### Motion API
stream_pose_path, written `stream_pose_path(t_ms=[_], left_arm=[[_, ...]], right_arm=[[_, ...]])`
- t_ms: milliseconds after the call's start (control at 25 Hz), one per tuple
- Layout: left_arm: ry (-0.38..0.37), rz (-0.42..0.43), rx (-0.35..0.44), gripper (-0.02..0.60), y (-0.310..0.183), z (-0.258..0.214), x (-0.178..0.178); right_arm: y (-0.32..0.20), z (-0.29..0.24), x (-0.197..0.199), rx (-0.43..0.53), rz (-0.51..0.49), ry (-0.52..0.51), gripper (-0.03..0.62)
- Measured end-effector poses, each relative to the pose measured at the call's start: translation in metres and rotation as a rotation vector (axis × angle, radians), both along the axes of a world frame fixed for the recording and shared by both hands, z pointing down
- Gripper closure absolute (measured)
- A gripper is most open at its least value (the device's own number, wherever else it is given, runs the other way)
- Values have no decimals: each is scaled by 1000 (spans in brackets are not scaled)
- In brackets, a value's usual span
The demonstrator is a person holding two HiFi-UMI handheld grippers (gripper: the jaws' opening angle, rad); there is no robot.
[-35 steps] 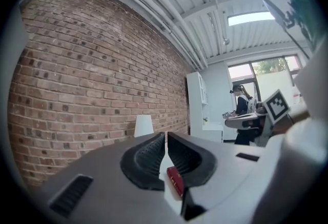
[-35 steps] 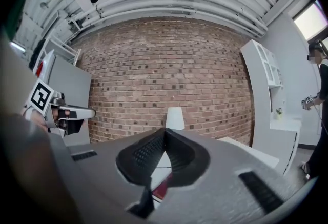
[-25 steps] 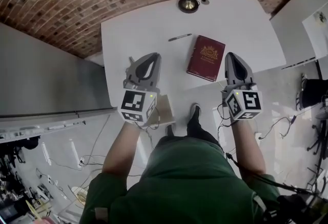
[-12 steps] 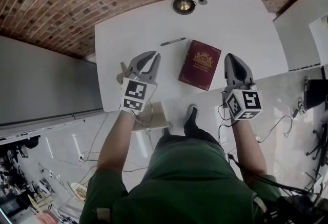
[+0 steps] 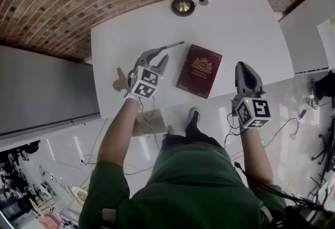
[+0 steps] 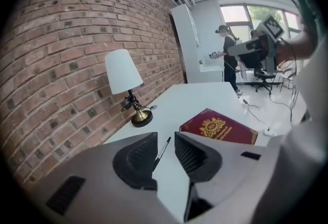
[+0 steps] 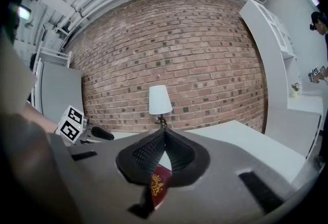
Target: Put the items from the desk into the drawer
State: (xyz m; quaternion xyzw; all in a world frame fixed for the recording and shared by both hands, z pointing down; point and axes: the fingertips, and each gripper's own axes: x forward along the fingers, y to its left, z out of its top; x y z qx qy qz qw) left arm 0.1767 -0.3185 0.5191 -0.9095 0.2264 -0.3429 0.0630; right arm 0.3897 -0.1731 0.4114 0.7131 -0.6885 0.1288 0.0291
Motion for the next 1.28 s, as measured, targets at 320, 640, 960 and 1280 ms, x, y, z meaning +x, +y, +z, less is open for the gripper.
stream_pose_path(t_ms=[320, 640, 960, 1280], left_arm=[[-209, 126, -26, 485, -34, 71, 30], [-477, 276, -90, 485, -57, 142, 43], [-592, 367, -152, 488, -63, 170, 47], [-577, 361, -206, 540, -55, 175, 44]], right_arm=[[1, 14, 24, -53, 3, 26, 591], [8, 32, 51, -96, 44, 28, 589], [22, 40, 73, -125, 88, 29, 590], [11, 38, 64, -123, 54, 25, 589]])
